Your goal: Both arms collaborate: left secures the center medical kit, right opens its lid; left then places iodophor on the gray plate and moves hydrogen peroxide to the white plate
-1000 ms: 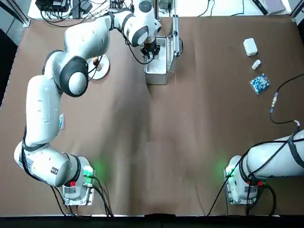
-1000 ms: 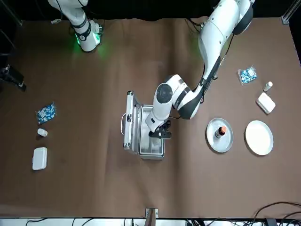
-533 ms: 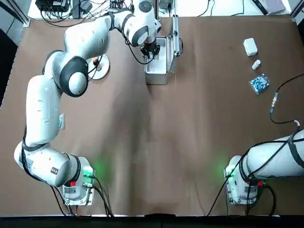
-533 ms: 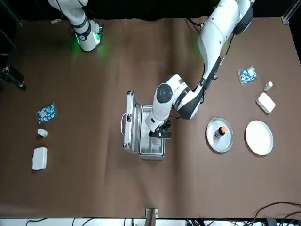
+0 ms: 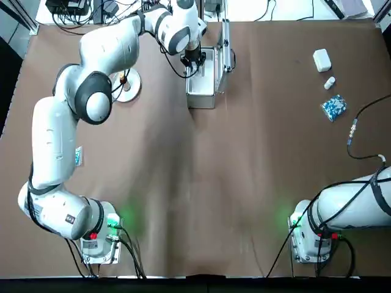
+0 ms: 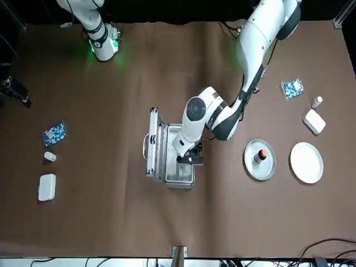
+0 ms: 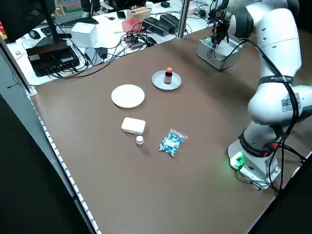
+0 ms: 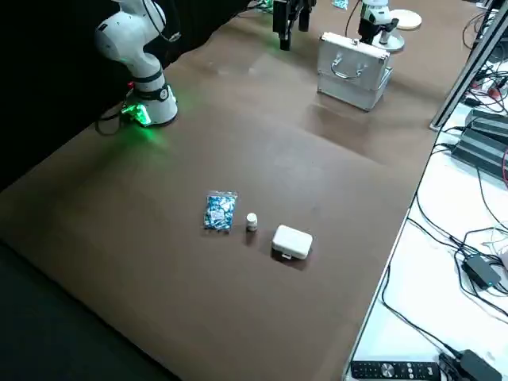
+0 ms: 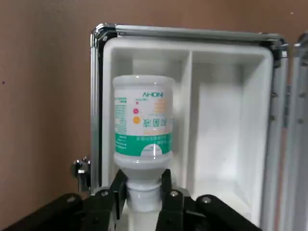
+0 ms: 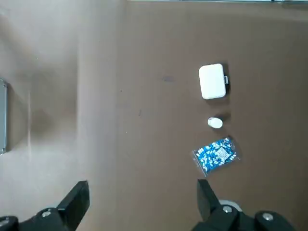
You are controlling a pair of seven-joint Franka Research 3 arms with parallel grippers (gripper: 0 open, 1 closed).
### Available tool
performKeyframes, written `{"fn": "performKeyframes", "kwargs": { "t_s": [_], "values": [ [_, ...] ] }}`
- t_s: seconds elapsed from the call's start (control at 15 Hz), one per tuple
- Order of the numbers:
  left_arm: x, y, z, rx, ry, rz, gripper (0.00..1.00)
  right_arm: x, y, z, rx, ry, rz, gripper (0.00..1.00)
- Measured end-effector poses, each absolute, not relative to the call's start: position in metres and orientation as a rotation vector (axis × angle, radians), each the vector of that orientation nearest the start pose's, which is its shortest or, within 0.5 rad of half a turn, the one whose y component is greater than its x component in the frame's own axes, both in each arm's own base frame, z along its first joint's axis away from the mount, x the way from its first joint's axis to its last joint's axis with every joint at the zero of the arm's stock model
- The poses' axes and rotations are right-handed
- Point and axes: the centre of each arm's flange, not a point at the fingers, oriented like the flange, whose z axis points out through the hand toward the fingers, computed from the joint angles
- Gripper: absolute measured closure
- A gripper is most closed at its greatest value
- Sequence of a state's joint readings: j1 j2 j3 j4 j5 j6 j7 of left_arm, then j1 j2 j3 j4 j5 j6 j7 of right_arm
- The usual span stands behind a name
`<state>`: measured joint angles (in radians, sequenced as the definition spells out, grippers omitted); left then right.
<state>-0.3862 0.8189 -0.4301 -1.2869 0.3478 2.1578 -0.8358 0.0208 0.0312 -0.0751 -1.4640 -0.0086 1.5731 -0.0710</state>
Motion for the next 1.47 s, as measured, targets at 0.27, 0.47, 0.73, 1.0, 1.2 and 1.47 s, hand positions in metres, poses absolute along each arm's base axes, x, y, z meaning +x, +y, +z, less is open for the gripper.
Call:
{"fn": "performKeyframes", "kwargs": {
  "t_s": [0.27, 0.47, 0.73, 1.0, 1.2, 1.47],
  "values": [
    [0.574, -0.487, 0.335, -3.262, -0.002, -0.091, 0.68, 0.564, -0.031, 0.658, -3.155, -0.026, -0.122, 0.01],
    [0.573, -0.479, 0.364, -3.271, -0.043, -0.059, 0.68, 0.564, -0.031, 0.658, -3.155, -0.026, -0.121, 0.01],
    [0.577, -0.459, 0.392, -3.278, -0.116, 0.012, 0.68, 0.564, -0.031, 0.658, -3.155, -0.026, -0.121, 0.01],
    [0.581, -0.439, 0.413, -3.296, -0.182, 0.122, 0.68, 0.564, -0.031, 0.658, -3.155, -0.026, -0.121, 0.01],
    [0.595, -0.406, 0.436, -3.354, -0.262, 0.226, 0.68, 0.564, -0.031, 0.658, -3.155, -0.026, -0.121, 0.01],
    [0.6, -0.37, 0.44, -3.346, -0.273, 0.461, 0.68, 0.564, -0.031, 0.658, -3.155, -0.026, -0.12, 0.01]
  ]
}}
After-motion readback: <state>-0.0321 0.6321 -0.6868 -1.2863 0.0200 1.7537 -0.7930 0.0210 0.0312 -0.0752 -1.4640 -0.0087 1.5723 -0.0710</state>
